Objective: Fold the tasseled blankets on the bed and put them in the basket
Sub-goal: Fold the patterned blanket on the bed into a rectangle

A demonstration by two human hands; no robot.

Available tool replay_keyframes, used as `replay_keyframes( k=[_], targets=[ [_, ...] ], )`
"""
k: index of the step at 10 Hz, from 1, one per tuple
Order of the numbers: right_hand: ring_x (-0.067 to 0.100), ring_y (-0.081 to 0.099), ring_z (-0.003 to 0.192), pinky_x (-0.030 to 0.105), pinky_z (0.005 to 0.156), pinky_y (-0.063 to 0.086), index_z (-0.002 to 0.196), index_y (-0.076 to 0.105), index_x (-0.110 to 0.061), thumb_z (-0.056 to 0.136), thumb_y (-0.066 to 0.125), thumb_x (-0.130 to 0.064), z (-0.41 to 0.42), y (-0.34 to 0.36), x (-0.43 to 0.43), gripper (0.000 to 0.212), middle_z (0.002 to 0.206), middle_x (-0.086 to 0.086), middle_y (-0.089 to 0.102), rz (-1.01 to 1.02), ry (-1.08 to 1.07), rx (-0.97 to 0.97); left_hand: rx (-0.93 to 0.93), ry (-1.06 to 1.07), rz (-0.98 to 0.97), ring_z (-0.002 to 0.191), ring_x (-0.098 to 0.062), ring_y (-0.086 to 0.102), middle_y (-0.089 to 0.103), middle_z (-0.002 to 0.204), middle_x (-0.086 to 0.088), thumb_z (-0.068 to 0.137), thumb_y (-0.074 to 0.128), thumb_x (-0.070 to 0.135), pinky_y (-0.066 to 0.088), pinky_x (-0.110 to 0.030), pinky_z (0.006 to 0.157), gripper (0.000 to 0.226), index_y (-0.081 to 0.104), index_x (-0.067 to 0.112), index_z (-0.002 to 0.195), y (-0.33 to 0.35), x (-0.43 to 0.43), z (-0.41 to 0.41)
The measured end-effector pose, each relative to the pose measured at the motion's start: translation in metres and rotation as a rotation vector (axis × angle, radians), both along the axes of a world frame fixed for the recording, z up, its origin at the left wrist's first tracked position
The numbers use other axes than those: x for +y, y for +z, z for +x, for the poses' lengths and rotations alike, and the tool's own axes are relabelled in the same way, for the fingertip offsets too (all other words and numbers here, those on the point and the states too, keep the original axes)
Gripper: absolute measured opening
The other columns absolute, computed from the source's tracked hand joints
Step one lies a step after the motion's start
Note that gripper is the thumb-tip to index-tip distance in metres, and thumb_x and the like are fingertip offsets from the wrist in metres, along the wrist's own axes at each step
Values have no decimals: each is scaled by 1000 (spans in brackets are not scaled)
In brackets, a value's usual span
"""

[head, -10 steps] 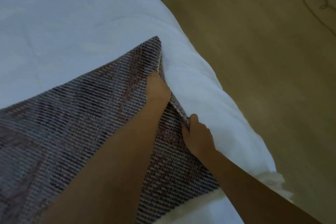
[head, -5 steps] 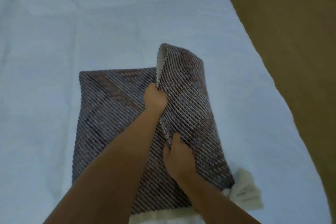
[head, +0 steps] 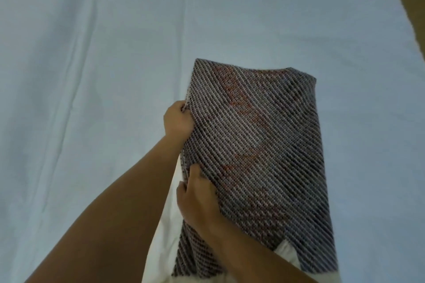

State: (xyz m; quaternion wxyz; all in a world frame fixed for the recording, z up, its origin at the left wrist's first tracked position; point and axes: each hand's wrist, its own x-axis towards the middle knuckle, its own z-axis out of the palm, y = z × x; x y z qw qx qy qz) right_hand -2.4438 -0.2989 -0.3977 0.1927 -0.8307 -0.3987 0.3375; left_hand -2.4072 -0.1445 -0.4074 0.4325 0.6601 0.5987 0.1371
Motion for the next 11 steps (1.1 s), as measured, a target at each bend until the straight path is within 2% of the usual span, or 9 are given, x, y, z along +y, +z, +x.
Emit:
replay_keyframes(
  k=[1,2,3,4,6,7,8,9,11],
  targets=[
    [25,67,89,34,73,56,117,36,-11,93,42,-21,-11,-7,8,27,104,13,64,-64,-13,14,-2,-67,-100,109,-29,55,60,121,-14,95,43,15,40,-31,92,31,55,6,122,-10,10,-8],
    [27,64,98,36,80,54,127,34,-14,92,43,-22,-13,-16,-4,38,115,11,62,-142,-3,7,-16,-133,-261,109,-31,55,59,121,-15,94,48,23,43,-39,97,33,54,4,121,-22,4,-17],
    [30,62,100,35,81,49,122,35,-14,88,46,-27,-15,-19,-19,38,114,10,62,-165,21,20,-49,-126,-299,112,-31,54,57,124,-13,93,50,29,42,-36,96,39,52,4,124,-27,-12,-27],
    [31,61,100,36,82,47,111,45,-12,85,50,-39,-19,-18,-36,38,110,10,62,-258,150,13,-66,-80,-322,113,-29,54,57,127,-12,92,53,31,40,-33,93,43,50,5,126,-28,-30,-40],
    [31,62,103,35,85,48,105,59,-6,91,45,-40,-25,-9,-95,39,111,14,64,-521,387,-71,-75,7,-346,105,-28,58,61,117,-10,84,65,29,46,-35,92,43,54,7,118,-23,-91,-83],
    [29,62,104,34,85,49,108,58,-7,92,45,-38,-38,-3,-115,38,112,13,64,-470,326,-66,-52,12,-343,94,-22,57,60,106,-5,80,68,29,47,-32,82,40,55,9,112,-20,-134,-105],
    [28,59,108,32,89,48,123,47,-7,90,51,-33,-62,-2,-130,42,119,14,60,-335,242,102,1,-20,-277,87,-17,54,57,97,0,81,65,27,38,-22,66,26,50,17,100,-18,-177,-127],
    [31,55,111,35,93,47,127,43,-4,92,49,-19,-83,0,-146,39,124,17,56,-260,206,255,109,-112,-186,101,-29,57,62,109,-11,87,57,23,38,-25,76,27,53,8,109,-16,-209,-151],
    [26,58,105,33,89,47,123,45,-11,88,55,-28,-97,-1,-174,40,117,11,59,-181,352,346,196,-140,-150,103,-32,57,61,113,-15,89,53,23,43,-34,83,32,51,6,117,-8,-236,-184]
  ],
)
